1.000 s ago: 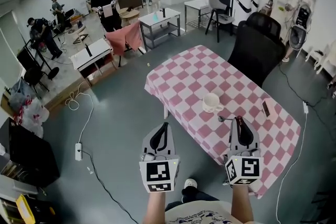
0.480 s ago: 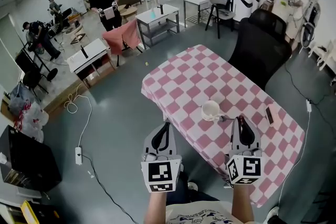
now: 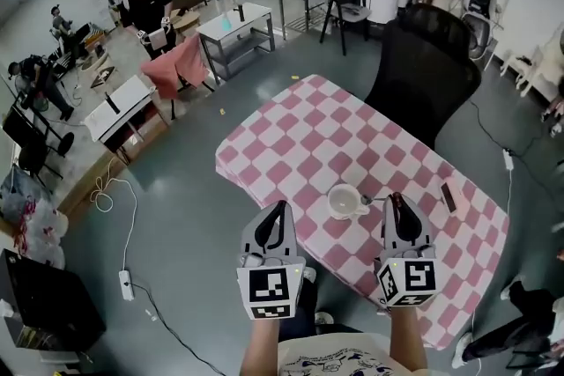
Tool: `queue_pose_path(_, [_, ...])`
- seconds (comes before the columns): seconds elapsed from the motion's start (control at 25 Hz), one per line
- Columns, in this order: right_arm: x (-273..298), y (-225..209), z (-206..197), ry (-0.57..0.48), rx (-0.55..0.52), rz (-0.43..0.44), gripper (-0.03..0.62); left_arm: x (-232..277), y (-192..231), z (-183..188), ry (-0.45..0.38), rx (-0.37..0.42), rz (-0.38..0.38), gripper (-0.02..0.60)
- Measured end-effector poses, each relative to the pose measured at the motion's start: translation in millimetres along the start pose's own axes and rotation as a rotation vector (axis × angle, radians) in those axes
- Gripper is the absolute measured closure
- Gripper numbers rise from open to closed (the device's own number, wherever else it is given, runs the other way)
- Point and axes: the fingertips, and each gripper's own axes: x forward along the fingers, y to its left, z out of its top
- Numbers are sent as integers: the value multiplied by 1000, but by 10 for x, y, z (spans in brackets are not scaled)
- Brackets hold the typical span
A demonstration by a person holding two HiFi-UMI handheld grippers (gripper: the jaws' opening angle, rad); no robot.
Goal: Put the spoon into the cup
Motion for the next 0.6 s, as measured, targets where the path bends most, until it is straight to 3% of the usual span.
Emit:
queue_pose_path(0.32, [666, -116, -139, 54, 24, -52, 542, 866, 224, -2, 33, 15, -104, 568])
queue_pose_path(0.6, [1015, -215, -449, 130, 46, -95, 541, 1430, 245, -214, 91, 20, -206, 568])
